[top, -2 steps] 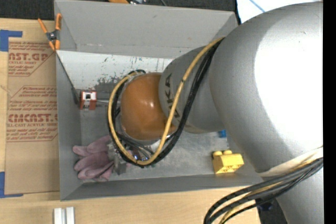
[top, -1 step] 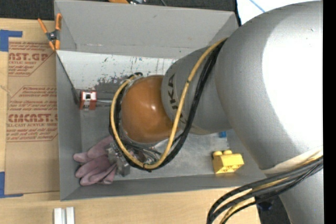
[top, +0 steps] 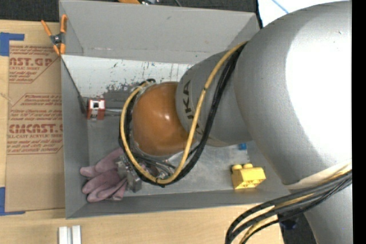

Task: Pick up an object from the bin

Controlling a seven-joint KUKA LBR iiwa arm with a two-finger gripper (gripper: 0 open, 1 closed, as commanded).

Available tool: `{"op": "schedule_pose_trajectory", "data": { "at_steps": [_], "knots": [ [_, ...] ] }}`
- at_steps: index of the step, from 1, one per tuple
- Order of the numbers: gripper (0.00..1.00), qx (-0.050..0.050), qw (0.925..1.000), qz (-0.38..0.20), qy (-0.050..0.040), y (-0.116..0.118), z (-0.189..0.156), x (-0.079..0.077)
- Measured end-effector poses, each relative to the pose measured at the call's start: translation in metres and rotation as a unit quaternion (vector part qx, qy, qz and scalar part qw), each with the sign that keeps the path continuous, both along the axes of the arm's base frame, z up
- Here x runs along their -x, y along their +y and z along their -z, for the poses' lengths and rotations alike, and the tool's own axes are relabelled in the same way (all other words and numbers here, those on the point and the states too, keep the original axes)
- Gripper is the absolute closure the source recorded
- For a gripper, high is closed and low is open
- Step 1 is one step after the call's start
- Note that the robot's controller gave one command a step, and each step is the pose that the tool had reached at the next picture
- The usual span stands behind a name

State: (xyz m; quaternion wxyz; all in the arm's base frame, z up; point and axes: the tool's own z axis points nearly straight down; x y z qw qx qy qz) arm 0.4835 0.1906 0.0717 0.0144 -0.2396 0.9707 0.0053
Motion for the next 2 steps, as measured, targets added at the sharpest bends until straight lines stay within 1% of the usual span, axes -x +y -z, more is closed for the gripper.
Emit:
{"op": "schedule_pose_trajectory", "data": {
  "at_steps": [1,2],
  "knots": [
    [1.0,-0.001,1.0,0.002,-0.0013,0.005,-0.033,0.0],
    [1.0,0.001,1.0,-0.005,0.0027,0.007,-0.131,-0.024]
  ]
}}
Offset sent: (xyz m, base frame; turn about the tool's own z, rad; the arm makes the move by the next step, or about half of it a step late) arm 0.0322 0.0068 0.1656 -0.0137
